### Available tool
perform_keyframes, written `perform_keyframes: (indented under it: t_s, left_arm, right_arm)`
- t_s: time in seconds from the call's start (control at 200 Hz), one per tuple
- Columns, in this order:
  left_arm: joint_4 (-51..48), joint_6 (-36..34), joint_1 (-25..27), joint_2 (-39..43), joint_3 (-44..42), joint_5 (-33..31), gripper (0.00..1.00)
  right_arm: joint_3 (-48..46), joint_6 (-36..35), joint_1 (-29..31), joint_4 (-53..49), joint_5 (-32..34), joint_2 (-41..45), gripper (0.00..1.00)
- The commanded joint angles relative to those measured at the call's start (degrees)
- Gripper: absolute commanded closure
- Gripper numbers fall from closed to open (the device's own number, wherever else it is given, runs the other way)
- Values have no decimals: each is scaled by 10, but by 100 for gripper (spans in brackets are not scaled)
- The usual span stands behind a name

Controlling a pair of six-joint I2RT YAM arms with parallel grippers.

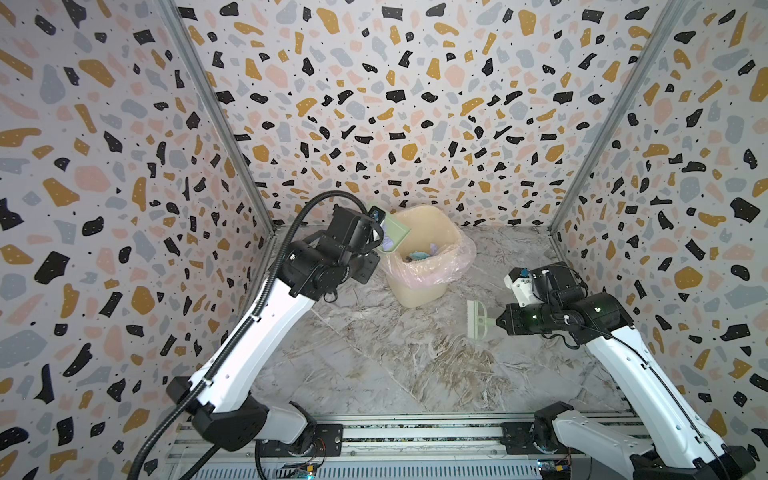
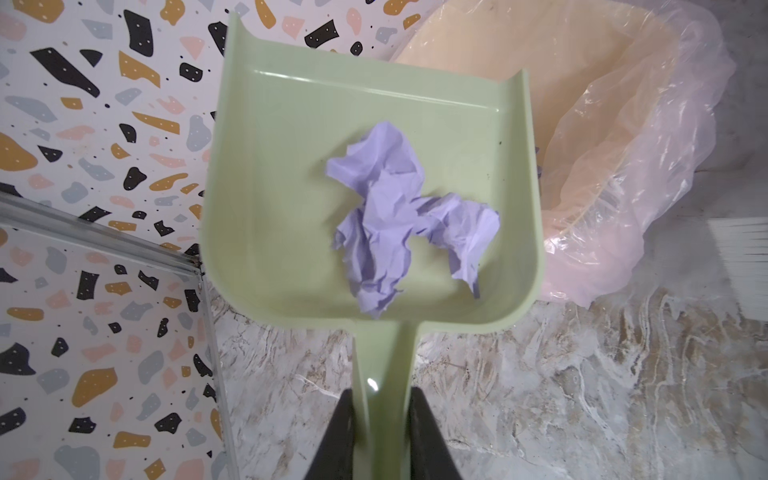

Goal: Sweep away the paper scraps from the table
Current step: 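Lift the dustpan toward the bin with the left gripper while the right brush withdraws, then tip the dustpan over the bin opening with the left gripper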

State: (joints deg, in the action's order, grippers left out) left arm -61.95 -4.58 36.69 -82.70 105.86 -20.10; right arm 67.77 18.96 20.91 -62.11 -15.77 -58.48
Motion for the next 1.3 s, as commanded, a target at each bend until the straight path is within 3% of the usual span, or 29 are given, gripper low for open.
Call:
perform_keyframes:
  t_s: [0.0, 0.345, 0.631, 0.911, 1.296]
  left_arm:
    - [-21, -54, -2, -22, 38, -36, 100]
    - [-17, -147, 17, -128, 126, -131, 100]
    - [8, -214, 66, -195, 140, -213, 100]
    - [72, -301, 110, -210, 105, -328, 100]
    - [83, -294, 110, -191, 98, -330, 100]
  right_arm:
    - [-7, -7, -5, 2, -12, 13, 100]
    - [-18, -11, -11, -1, -28, 11, 100]
    - [-21, -21, -18, -8, -34, 9, 100]
    - [-26, -24, -23, -6, -42, 7, 100]
    - [-28, -27, -30, -3, -40, 10, 100]
